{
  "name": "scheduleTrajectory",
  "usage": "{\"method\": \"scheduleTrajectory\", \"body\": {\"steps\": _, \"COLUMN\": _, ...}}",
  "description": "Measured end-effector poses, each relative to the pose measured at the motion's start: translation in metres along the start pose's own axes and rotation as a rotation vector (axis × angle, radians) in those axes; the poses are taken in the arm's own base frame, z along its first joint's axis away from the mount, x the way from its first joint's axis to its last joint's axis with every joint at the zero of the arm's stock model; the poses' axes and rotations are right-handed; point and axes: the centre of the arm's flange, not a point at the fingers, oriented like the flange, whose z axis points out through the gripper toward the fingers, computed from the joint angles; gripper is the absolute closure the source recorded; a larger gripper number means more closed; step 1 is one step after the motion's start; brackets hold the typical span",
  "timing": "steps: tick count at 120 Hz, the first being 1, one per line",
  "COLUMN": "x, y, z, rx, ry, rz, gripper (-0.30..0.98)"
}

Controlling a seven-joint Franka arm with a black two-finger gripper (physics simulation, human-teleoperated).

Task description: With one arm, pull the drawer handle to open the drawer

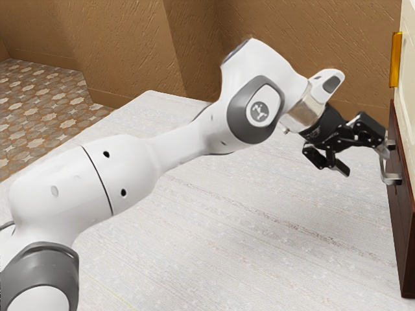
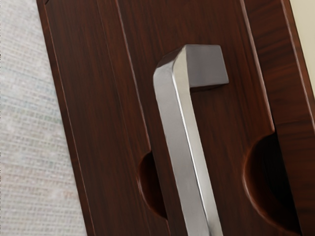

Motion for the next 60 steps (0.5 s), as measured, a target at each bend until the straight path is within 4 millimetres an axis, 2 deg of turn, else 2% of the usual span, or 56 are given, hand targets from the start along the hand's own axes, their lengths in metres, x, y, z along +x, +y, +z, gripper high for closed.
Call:
{"method": "scheduleTrajectory", "body": {"steps": 32, "x": -0.003, "y": -0.002, "z": 0.014, "rx": 0.005, "ry": -0.009, "rz": -0.002, "gripper": 0.04}}
{"method": "scheduleTrajectory", "body": {"steps": 60, "x": -0.002, "y": -0.003, "z": 0.009, "rx": 0.035, "ry": 0.007, "rz": 0.012, "gripper": 0.12}}
